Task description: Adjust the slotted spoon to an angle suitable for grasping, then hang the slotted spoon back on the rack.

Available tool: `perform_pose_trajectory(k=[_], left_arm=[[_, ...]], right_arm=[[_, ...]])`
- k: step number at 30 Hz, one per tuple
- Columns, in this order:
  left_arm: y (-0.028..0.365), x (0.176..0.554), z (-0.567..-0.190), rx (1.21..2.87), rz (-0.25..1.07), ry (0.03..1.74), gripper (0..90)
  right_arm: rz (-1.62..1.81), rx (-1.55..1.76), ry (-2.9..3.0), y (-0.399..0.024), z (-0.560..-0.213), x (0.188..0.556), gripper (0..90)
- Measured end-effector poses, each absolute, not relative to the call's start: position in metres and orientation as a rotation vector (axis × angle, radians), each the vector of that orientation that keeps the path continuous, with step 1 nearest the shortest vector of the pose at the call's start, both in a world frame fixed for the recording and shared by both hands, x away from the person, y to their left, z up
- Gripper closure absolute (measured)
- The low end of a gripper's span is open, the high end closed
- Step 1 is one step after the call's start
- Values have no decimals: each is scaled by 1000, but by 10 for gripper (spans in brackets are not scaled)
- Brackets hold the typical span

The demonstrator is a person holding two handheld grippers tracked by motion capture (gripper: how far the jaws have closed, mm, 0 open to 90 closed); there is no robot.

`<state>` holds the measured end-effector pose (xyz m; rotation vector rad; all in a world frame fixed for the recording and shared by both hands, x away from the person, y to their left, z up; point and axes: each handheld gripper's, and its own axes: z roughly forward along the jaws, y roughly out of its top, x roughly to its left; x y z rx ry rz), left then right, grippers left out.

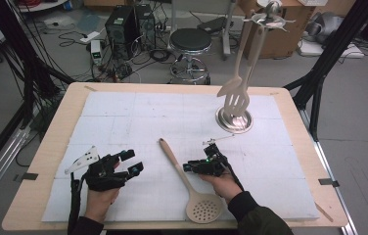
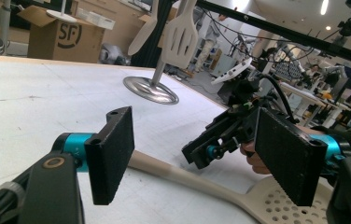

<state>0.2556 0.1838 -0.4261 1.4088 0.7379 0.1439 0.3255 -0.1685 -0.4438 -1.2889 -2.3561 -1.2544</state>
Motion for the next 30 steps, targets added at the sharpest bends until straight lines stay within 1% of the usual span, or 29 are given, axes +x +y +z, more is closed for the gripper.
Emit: perform_pose_trajectory(k=[1, 9, 21, 25, 30], left_arm=[[184, 256, -426, 1410, 145, 738, 295], [182, 256, -426, 1415, 145, 737, 294], [183, 256, -426, 1417, 144, 740, 294], [182, 255, -426, 1410, 146, 738, 295], [184, 255, -425, 1408, 148, 736, 295]], right_arm=[[-1255, -1295, -2346, -169, -443, 325, 584], [-1255, -1288, -2333, -172, -435, 321, 553], [-1151, -1259, -2329, -163, -436, 316, 558], [-1094, -1228, -2374, -156, -434, 316, 587], [-983, -1216, -2421, -147, -432, 317, 597]])
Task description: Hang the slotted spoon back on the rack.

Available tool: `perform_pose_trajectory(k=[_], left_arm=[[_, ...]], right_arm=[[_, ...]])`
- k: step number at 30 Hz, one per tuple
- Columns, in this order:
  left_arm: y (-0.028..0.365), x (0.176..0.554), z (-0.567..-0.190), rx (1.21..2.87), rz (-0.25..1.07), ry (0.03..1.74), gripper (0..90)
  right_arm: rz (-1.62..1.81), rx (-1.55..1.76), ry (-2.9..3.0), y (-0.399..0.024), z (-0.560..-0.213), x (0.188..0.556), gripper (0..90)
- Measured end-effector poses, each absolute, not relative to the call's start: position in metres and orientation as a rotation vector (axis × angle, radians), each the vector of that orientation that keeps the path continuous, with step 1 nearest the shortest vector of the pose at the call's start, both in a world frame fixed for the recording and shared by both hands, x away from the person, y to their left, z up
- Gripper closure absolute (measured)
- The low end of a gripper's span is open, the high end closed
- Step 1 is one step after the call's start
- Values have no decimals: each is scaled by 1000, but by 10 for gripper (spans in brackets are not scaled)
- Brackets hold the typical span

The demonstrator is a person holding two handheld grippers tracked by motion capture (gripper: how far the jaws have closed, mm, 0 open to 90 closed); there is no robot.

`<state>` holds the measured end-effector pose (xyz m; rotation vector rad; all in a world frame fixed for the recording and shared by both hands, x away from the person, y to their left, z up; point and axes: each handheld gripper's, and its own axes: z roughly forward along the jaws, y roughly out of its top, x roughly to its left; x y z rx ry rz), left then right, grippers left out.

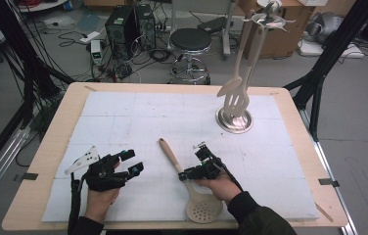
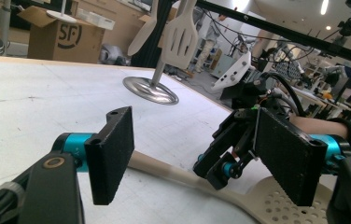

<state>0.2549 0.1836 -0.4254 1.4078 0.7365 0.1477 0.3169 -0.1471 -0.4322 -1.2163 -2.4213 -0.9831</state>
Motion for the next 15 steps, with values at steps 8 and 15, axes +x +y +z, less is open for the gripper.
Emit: perform_pose_trajectory(k=[8, 15], left_arm=[[184, 254, -423, 1403, 151, 733, 295], [181, 254, -422, 1408, 146, 727, 294]], right_arm=[[-904, -1238, -2464, -137, -434, 318, 616], [-841, -1271, -2523, -128, -431, 316, 628]])
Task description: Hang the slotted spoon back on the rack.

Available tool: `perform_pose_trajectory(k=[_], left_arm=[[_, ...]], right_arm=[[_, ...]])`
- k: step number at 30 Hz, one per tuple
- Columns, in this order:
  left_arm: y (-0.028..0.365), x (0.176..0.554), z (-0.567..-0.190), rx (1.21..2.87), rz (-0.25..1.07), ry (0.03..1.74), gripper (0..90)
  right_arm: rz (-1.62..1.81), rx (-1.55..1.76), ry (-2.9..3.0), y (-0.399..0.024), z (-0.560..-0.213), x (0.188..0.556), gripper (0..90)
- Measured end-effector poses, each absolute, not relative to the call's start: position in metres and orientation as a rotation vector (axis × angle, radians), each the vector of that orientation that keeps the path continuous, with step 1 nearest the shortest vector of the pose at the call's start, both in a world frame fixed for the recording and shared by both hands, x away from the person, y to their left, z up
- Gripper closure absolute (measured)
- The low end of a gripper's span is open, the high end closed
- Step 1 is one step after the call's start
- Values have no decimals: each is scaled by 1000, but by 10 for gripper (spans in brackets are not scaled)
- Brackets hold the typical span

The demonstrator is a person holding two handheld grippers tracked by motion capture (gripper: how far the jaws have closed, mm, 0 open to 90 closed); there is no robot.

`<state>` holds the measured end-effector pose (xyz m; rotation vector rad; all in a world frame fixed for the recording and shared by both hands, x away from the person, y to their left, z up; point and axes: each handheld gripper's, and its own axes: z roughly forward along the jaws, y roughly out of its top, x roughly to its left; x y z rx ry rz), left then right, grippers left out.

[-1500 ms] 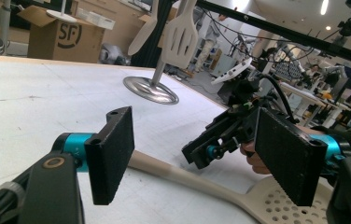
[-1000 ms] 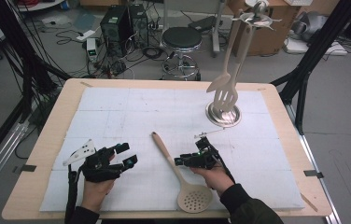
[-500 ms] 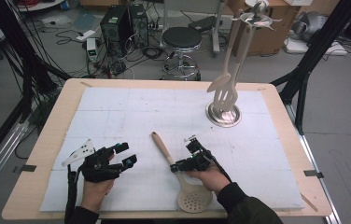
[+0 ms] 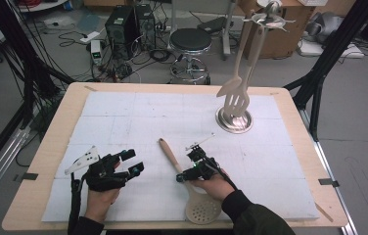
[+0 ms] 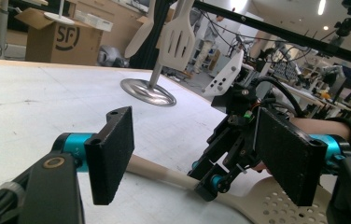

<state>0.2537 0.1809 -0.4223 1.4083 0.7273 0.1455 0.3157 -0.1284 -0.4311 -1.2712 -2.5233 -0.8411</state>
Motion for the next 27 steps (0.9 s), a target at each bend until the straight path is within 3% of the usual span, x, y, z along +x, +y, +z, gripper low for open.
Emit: perform_pose_trajectory(k=[6, 10, 27], left_arm=[[178, 253, -422, 1412, 141, 718, 295], [178, 253, -421, 1414, 140, 714, 294], [172, 254, -422, 1433, 134, 702, 294]], right_arm=[[-767, -1300, -2604, -117, -427, 312, 632], [-750, -1321, -2654, -115, -427, 309, 718], [-675, -1341, -2692, -109, -425, 311, 765]])
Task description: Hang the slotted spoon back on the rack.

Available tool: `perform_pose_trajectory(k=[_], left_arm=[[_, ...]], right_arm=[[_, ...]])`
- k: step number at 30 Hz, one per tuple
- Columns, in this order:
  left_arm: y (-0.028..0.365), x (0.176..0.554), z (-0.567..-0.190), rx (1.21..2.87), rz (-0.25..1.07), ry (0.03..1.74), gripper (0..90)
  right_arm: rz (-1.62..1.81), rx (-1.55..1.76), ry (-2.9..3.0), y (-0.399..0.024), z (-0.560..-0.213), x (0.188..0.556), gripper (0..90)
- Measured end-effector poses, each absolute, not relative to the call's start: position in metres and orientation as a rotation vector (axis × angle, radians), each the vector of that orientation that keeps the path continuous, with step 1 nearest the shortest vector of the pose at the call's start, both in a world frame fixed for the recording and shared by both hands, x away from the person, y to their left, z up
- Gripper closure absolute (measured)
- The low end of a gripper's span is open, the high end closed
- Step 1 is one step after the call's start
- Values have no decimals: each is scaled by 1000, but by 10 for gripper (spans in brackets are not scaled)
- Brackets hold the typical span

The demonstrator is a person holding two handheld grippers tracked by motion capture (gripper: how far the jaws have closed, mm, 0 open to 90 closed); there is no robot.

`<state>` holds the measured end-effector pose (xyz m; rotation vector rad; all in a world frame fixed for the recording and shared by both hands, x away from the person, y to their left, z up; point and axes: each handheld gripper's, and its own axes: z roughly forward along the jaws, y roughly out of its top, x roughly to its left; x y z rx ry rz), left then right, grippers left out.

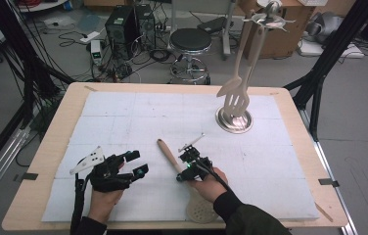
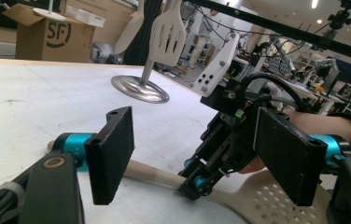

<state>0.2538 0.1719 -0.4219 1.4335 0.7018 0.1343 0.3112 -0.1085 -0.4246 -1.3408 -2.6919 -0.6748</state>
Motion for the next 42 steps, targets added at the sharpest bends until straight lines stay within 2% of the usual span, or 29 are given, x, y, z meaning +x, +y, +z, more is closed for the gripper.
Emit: perform_pose_trajectory(k=[13, 42], left_arm=[[180, 255, -423, 1416, 137, 724, 295], [178, 254, -425, 1430, 138, 724, 295]], right_arm=[[-836, -1259, -2525, -133, -429, 322, 786], [-1574, -1309, -2203, -232, -384, 308, 784]])
